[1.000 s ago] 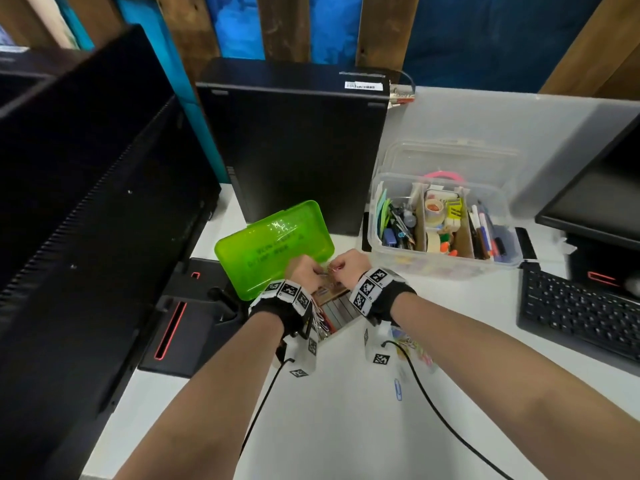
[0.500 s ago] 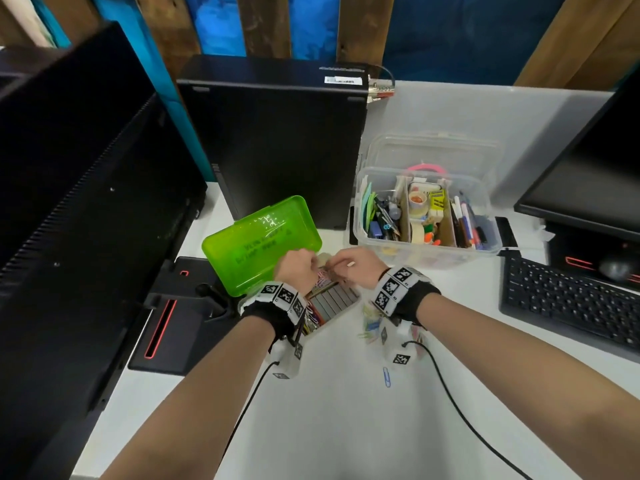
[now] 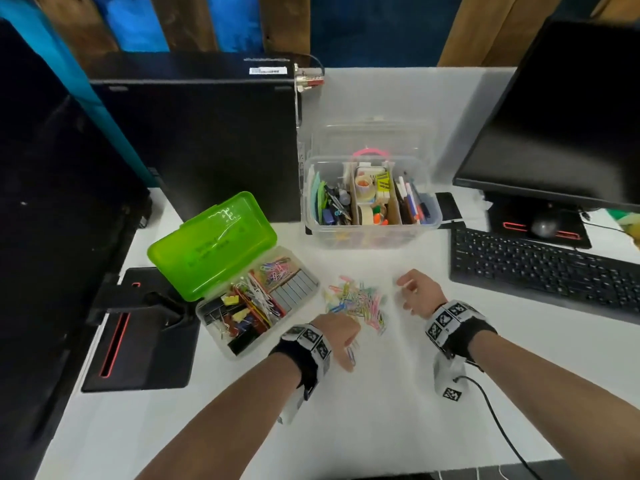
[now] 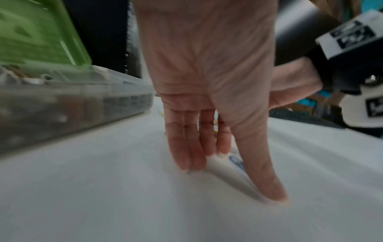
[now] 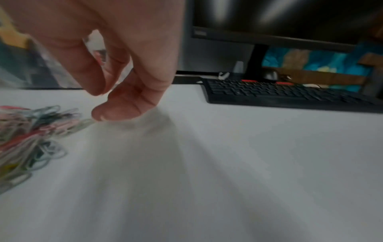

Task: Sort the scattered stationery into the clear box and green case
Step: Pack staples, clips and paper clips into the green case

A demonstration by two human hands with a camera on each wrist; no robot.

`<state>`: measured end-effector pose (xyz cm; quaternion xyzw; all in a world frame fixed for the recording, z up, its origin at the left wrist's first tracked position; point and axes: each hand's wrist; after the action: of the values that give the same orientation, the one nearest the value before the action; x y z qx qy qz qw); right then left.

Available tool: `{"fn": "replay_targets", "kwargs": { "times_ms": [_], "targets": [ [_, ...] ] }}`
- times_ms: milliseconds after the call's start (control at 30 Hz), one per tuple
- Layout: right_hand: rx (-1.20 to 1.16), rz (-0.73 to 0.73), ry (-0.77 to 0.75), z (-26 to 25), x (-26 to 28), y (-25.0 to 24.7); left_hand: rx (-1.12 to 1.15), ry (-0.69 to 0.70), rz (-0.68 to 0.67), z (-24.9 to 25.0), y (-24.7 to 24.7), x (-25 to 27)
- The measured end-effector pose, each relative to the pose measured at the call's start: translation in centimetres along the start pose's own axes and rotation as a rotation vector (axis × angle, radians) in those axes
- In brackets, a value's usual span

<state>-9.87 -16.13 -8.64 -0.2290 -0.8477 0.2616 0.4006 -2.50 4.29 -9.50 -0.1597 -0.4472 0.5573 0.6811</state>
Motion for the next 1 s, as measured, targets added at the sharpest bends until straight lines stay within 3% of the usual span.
{"fn": "replay_targets", "kwargs": {
  "times_ms": [233, 333, 433, 533, 667, 867, 1000],
  "targets": [
    [-0.061, -0.004, 0.068, 0.3, -0.5, 0.1, 0.054, -0.1, 0.203, -0.3, -1.9, -1.1],
    [-0.017, 0.034, 0.042, -0.2, -0.5, 1.2, -0.097, -0.125, 0.335, 0.1, -2.1, -0.9],
    [0.183, 0.143, 0.031, -1.0, -0.7, 1.5, -0.278, -0.171, 0.48, -0.3, -1.6, -0.2],
    [0.351, 0.111, 0.037, -2.2, -0.4, 2.3, -0.392, -0.224, 0.453, -0.5, -0.8, 0.1],
    [0.434, 0.038, -0.12, -2.5, -0.5, 4.6, -0.32, -0.248, 0.37, -0.9, 0.6, -0.3],
    [0.525, -0.071, -0.263, -4.6, -0.4, 4.4, -0.234, -0.205, 0.452, -1.0, 0.3, -0.6],
    [0.765, -0.15, -0.284, -6.4, -0.5, 5.0, -0.268, -0.321, 0.461, -0.6, -0.3, -1.1]
  ]
}}
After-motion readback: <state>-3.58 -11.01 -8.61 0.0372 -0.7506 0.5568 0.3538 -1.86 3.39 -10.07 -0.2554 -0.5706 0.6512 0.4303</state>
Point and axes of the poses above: each hand's wrist, its own x-axis away from the middle knuckle, its own y-axis out of the palm, z = x × y, and after that the axes turned 13 degrees about y, right-handed
